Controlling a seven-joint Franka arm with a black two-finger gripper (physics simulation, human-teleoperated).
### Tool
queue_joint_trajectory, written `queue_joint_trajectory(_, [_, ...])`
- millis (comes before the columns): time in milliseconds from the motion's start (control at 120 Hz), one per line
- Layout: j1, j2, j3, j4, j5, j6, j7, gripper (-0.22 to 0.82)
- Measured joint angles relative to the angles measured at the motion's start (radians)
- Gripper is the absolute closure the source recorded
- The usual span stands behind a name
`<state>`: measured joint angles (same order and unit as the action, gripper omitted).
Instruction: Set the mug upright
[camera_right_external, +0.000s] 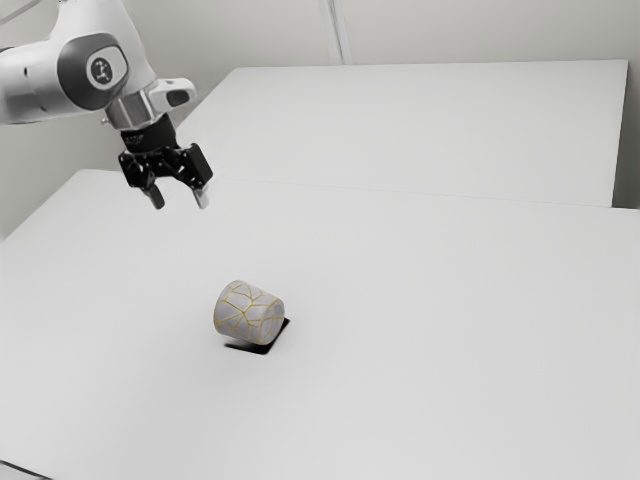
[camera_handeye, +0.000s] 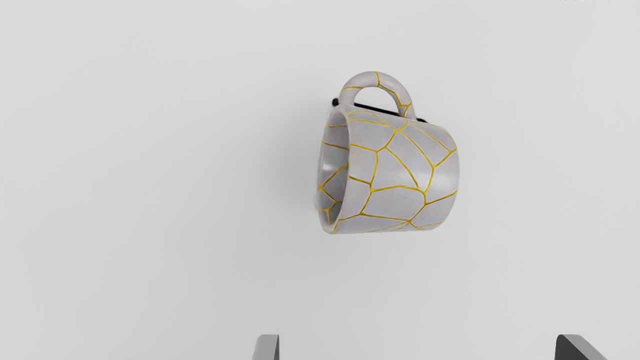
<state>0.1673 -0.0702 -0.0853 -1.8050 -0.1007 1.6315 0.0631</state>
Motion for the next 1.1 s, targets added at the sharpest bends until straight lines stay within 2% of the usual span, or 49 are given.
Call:
queue_joint_trajectory(142, [0.052,0.0,0.001,-0.099,-0.068,0.076,0.059,0.0])
queue_joint_trajectory(608, [0.108,0.016,0.002,-0.34,-0.309,0.349,0.309,0.0])
queue_joint_trajectory(825, [0.113,0.065,0.002,-0.373,-0.39,0.401,0.412,0.0])
queue_joint_trajectory(1100, [0.144,0.132,0.002,-0.391,-0.486,0.397,0.509,0.0])
